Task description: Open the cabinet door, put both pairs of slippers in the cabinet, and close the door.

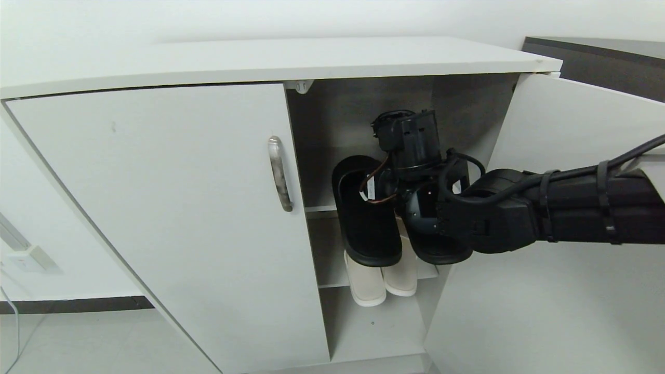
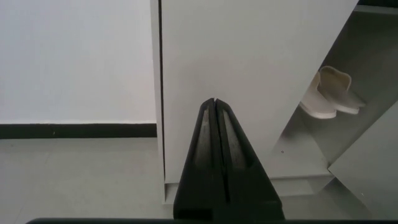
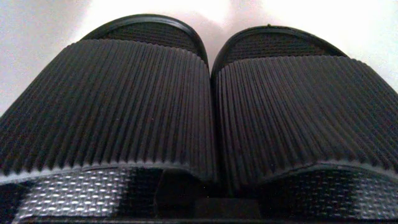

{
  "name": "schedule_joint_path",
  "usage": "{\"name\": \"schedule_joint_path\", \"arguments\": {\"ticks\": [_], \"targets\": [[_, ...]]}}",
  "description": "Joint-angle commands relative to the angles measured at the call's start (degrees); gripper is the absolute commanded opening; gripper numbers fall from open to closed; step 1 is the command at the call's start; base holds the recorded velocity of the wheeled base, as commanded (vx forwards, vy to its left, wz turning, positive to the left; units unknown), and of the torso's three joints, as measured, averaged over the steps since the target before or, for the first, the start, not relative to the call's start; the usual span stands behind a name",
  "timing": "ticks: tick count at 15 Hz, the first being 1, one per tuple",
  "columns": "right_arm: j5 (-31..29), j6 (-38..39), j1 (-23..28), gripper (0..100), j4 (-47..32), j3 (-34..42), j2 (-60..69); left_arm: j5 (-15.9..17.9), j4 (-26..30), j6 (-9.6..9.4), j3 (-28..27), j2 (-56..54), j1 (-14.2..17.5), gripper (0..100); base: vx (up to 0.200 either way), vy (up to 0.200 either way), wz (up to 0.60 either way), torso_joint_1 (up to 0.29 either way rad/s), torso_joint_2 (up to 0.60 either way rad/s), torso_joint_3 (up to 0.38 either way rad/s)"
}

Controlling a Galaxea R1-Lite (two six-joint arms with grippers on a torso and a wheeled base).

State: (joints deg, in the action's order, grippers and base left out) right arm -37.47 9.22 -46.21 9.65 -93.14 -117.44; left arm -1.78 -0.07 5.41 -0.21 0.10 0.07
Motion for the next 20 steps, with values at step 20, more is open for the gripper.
{"name": "schedule_joint_path", "arguments": {"ticks": [20], "targets": [[1.53, -0.25, 4.29, 0, -13.26, -21.46, -9.38, -0.15, -0.01, 0.12, 0.03, -0.01, 0.01, 0, 0.000, 0.000, 0.00, 0.000, 0.00, 0.000]]}}
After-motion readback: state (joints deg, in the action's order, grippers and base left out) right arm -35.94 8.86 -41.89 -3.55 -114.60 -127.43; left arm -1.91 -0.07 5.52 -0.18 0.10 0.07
